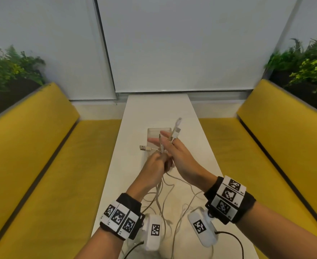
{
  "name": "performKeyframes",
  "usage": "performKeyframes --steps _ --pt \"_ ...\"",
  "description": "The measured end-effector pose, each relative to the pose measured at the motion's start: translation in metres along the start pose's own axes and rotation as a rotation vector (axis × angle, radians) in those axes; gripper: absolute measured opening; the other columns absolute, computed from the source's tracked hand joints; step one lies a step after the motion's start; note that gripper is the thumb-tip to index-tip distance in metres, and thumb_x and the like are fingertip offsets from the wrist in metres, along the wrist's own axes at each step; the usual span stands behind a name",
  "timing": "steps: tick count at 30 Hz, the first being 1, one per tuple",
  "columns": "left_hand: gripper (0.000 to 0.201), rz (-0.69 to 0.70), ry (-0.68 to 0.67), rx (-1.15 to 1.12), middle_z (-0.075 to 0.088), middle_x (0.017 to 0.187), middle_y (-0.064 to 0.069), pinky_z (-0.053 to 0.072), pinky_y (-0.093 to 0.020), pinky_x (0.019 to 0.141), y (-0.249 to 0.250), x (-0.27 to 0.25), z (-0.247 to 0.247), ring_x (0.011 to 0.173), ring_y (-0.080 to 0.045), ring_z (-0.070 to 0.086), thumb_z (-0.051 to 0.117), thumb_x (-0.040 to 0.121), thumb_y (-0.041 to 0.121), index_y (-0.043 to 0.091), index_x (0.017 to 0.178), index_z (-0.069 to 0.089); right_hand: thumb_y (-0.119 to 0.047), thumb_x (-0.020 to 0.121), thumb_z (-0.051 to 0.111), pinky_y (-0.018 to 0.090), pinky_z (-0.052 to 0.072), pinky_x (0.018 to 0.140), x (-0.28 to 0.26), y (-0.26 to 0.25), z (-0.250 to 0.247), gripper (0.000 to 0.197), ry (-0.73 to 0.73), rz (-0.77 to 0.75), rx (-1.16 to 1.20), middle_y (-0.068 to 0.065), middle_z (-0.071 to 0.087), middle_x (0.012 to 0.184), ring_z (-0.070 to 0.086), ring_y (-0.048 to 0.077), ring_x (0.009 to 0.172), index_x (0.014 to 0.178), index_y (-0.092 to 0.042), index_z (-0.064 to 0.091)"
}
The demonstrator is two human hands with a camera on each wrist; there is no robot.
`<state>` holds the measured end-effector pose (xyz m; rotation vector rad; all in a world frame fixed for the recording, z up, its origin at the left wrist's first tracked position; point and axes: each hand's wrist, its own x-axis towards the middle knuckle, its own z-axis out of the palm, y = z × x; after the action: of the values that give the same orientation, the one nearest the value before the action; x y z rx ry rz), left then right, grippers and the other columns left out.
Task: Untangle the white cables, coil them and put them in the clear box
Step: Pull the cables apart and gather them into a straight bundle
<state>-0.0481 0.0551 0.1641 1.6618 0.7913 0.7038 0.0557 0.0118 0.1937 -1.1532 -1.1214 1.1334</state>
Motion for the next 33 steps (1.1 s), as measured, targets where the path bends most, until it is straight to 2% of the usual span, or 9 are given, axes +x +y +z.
performKeyframes --steps 3,5,9,14,19,22,25,28,33 --pt "0.045 -0.021 -0.152 -0.140 0.044 0.052 -0.005 0.050 -0.039 0.072 -0.001 -0.008 -0.003 0.060 -0.025 0.050 0.034 0.102 0.013 0.010 0.057 0.040 -0.046 0.085 0.062 0.044 0.051 0.099 0.007 -0.011 -0.009 0.063 0.090 -0.056 0.330 0.006 0.069 0.125 0.068 0.031 0.109 0.141 -0.028 0.039" --pt "0.041 -0.080 -0.198 -0.246 0.036 0.050 -0.003 0.048 -0.038 0.059 -0.006 -0.013 -0.003 0.050 -0.022 0.040 0.037 0.094 0.011 0.015 0.052 0.037 -0.048 0.098 0.044 0.052 0.052 0.094 0.012 -0.026 -0.013 0.049 0.088 -0.070 0.428 0.017 0.068 0.123 0.068 0.040 0.104 0.142 -0.026 0.041" --pt "0.040 -0.159 -0.238 -0.314 0.026 0.050 0.000 0.024 -0.028 0.046 -0.008 -0.020 0.000 0.043 -0.014 0.022 0.035 0.090 0.003 0.020 0.054 0.034 -0.042 0.105 0.026 0.045 0.058 0.089 0.016 -0.032 -0.012 0.050 0.020 -0.107 0.020 0.007 0.067 0.127 0.069 0.028 0.107 0.127 -0.015 0.061" --pt "0.028 -0.215 -0.183 -0.314 0.027 0.050 0.000 0.011 -0.036 0.051 -0.006 -0.021 0.004 0.047 -0.015 0.017 0.050 0.087 0.015 0.019 0.060 0.042 -0.025 0.096 0.059 0.035 0.059 0.078 0.014 -0.023 -0.009 0.028 -0.109 -0.122 -0.225 0.007 0.072 0.115 0.073 0.027 0.092 0.111 -0.004 0.069" --pt "0.012 -0.178 -0.139 -0.253 0.029 0.052 0.001 0.023 -0.030 0.047 -0.006 -0.020 0.003 0.046 -0.014 0.024 0.058 0.098 0.020 0.013 0.105 0.051 -0.012 0.084 0.075 0.033 0.055 0.075 0.016 -0.021 -0.012 0.015 -0.181 -0.168 -0.235 0.014 0.074 0.085 0.071 0.020 0.077 0.098 -0.009 0.074" --pt "0.013 -0.089 -0.130 -0.244 0.032 0.052 0.002 0.034 -0.030 0.050 -0.001 -0.019 0.004 0.048 -0.015 0.028 0.057 0.096 0.019 0.013 0.086 0.051 -0.030 0.095 0.061 0.034 0.046 0.061 0.018 -0.021 -0.005 0.038 -0.011 -0.113 0.006 0.011 0.055 0.054 0.054 0.019 0.051 0.068 -0.004 0.064" --pt "0.034 -0.078 -0.145 -0.269 0.030 0.053 -0.001 0.027 -0.029 0.045 0.006 -0.017 -0.001 0.047 -0.016 0.024 0.051 0.102 0.013 0.013 0.070 0.040 -0.037 0.103 0.039 0.031 0.056 0.069 0.019 -0.017 -0.005 0.058 0.023 -0.092 0.150 0.014 0.058 0.058 0.070 0.027 0.068 0.060 -0.003 0.055" --pt "0.041 -0.086 -0.153 -0.226 0.031 0.049 0.002 0.020 -0.029 0.046 0.014 -0.016 -0.009 0.045 -0.014 0.022 0.045 0.102 0.008 0.016 0.064 0.034 -0.031 0.107 0.030 0.033 0.054 0.092 0.015 -0.009 -0.007 0.063 -0.088 -0.158 -0.041 0.021 0.073 0.095 0.070 0.034 0.101 0.083 0.014 0.067" --pt "0.022 -0.107 -0.099 -0.027 0.041 0.050 0.000 0.032 -0.023 0.043 0.015 -0.014 -0.010 0.043 -0.011 0.036 0.053 0.100 0.010 0.017 0.079 0.048 -0.025 0.107 0.030 0.039 0.049 0.100 0.011 -0.003 -0.013 0.049 -0.159 -0.201 -0.246 0.016 0.074 0.102 0.067 0.029 0.106 0.107 0.003 0.070"
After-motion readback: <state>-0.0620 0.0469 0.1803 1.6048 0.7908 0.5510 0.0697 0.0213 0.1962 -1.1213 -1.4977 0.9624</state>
